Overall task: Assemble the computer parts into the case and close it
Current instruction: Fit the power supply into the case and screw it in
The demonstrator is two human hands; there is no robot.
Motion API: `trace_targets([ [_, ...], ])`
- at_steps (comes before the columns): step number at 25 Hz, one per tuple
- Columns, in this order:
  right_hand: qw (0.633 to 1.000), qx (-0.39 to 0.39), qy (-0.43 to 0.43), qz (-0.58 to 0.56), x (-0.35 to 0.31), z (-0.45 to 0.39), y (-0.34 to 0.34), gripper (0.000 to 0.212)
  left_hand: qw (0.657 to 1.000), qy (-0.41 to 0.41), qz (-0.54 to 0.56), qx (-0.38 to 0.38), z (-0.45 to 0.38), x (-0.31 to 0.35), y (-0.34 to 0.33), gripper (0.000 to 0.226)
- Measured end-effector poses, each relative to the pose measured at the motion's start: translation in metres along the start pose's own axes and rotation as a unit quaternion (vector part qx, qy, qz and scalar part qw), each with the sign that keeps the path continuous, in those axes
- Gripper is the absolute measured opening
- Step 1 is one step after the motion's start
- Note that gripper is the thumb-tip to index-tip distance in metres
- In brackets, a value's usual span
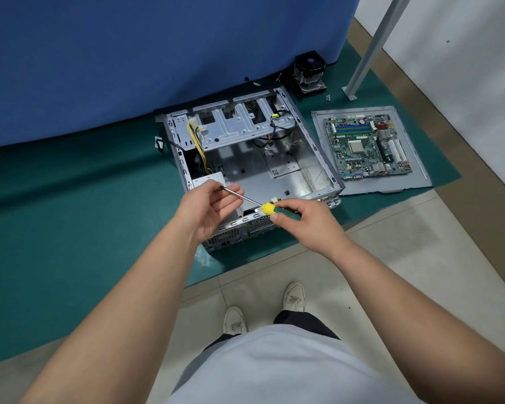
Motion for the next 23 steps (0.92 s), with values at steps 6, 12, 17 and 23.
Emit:
trace_targets([
  [6,0.994,-0.030,-0.007,0.106,-0.001,0.016,-0.020,0.020,0.999,-0.016,0.008,0.027,0.015,-0.011,0.005,0.012],
  [12,0.933,-0.215,-0.190,-0.216,0.022,0.053,-0.058,0.031,0.999,-0.005,-0.034,0.033,0.039,-0.037,0.009,0.012],
  [17,0.911,-0.221,-0.234,-0.256,0.038,0.076,-0.079,0.027,0.998,0.026,-0.047,0.030,0.055,-0.069,0.013,0.022],
  [23,0.880,-0.223,-0.270,-0.321,0.059,0.094,-0.098,0.022,0.995,0.075,-0.034,0.052,0.064,-0.098,0.024,0.022],
])
Point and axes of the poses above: each hand's wrist, its own z-axis away from the middle knuckle, its own y-axis out of the back of the hand, x = y × z, the point moved 5 cm from there along -z, towards the middle knuckle, and after that the axes turned 8 degrees about -y, right-handed, at the moved point
